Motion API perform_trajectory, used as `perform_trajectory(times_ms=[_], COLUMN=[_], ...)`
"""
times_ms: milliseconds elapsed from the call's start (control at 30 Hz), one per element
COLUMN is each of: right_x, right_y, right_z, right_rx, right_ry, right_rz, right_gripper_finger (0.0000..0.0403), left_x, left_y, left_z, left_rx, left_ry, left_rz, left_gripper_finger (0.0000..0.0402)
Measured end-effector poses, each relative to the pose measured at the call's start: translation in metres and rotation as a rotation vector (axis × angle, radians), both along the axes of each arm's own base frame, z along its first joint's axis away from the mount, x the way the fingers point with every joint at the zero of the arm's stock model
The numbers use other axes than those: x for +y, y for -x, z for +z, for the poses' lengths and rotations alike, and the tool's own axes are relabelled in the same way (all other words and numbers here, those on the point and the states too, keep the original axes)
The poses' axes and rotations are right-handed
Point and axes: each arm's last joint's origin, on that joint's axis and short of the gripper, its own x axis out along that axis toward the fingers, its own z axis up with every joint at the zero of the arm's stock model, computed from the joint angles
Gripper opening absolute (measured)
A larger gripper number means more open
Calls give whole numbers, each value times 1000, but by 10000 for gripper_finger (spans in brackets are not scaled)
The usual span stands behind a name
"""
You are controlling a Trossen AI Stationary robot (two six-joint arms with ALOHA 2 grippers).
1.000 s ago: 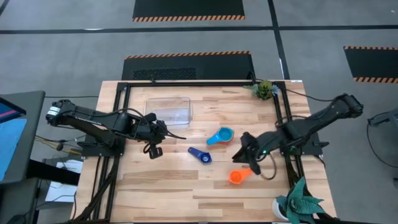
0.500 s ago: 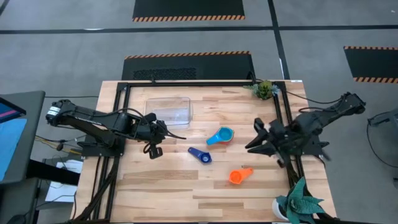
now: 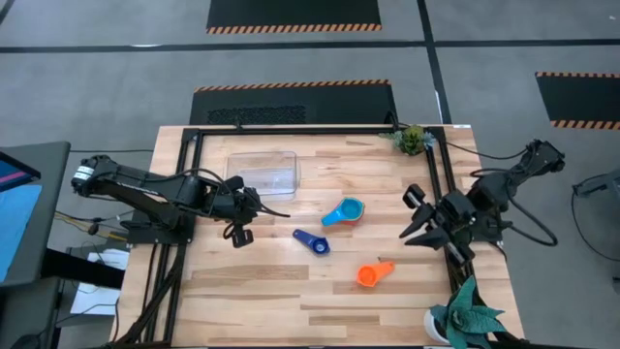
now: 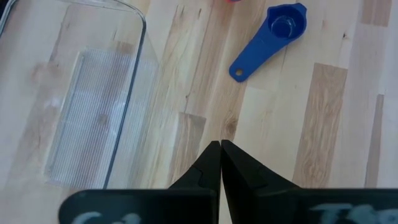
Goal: Nest measuring cups in basket
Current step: Stack the orange measuring cup on top of the light blue measuring cup
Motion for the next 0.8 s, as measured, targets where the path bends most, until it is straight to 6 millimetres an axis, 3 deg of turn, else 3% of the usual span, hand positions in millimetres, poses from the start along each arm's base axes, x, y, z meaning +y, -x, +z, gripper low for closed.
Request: perform_trajectory(times_ms=[533, 800], right_x=[0, 3], right_y=[0, 10], right_z=[1, 18], right_rx=[-7, -270], right_ry=[0, 67], right_rz=[-1, 92], right_gripper_finger=[91, 91], left_x=[0, 0], left_y=[0, 0], left_z=[0, 0], left_rx=[-1, -2], left_ry=[3, 4], left_rz=[5, 6], left_gripper_finger=[0, 0])
